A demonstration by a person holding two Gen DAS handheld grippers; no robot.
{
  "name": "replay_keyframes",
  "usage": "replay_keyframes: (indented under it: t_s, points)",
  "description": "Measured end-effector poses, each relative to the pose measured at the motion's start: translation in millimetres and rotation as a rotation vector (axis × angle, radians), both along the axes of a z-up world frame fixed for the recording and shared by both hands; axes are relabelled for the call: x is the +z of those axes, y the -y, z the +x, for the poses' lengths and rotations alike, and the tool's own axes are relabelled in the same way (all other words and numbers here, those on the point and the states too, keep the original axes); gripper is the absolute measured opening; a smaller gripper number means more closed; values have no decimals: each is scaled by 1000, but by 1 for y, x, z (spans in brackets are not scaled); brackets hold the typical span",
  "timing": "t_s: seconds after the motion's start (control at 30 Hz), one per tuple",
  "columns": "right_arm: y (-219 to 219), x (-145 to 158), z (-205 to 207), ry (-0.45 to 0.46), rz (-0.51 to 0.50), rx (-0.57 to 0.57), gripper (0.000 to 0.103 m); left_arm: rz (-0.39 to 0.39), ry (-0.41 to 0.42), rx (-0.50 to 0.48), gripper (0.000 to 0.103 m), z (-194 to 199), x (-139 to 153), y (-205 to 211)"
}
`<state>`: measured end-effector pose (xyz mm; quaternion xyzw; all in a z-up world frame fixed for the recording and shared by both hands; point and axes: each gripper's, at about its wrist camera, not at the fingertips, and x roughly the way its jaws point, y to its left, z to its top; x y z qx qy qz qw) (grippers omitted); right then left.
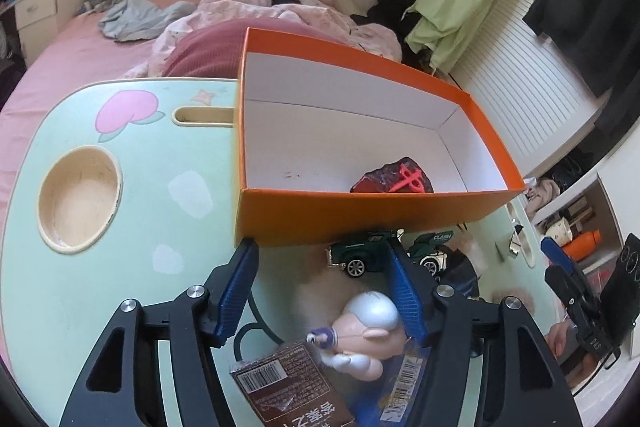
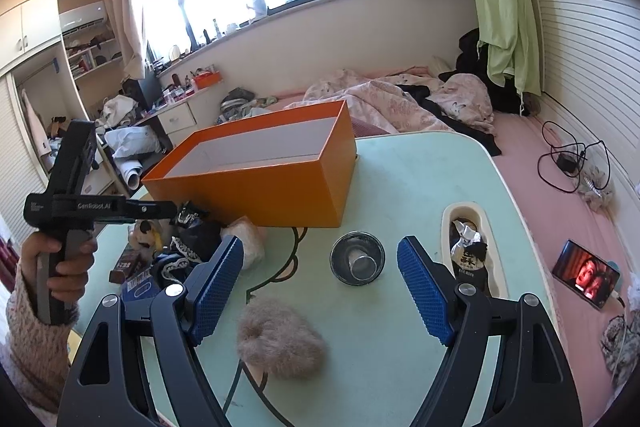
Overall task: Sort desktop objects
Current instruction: 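Carry the white doll out and set it beside the brown carton with the left gripper, then reach into the box and grasp the black pouch with red emblem with the right gripper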
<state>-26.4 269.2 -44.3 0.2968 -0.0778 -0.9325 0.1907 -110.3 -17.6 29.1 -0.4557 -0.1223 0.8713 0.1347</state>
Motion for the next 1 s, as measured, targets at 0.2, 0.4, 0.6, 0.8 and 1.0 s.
replay_keyframes:
  t_s: [0.2,0.4,0.6,0.8,1.0]
  points:
    - [2,-1,-1,6,0,-1,79,-92,-43,14,63,-4,4,-3]
    - [4,-2,-1,6,-2,-5,79,-30,-25,14,63,-5,3,4]
    - [2,-2,-2,7,-1,-7,79,-15,-118,-49,66,33,25,6]
    - [-3,4,-4,32,-51,9,79,-66,-235,89,75,64,39,39]
    - [10,45,-30,61,74,-103,79,-125,-270,216,76,77,23,65]
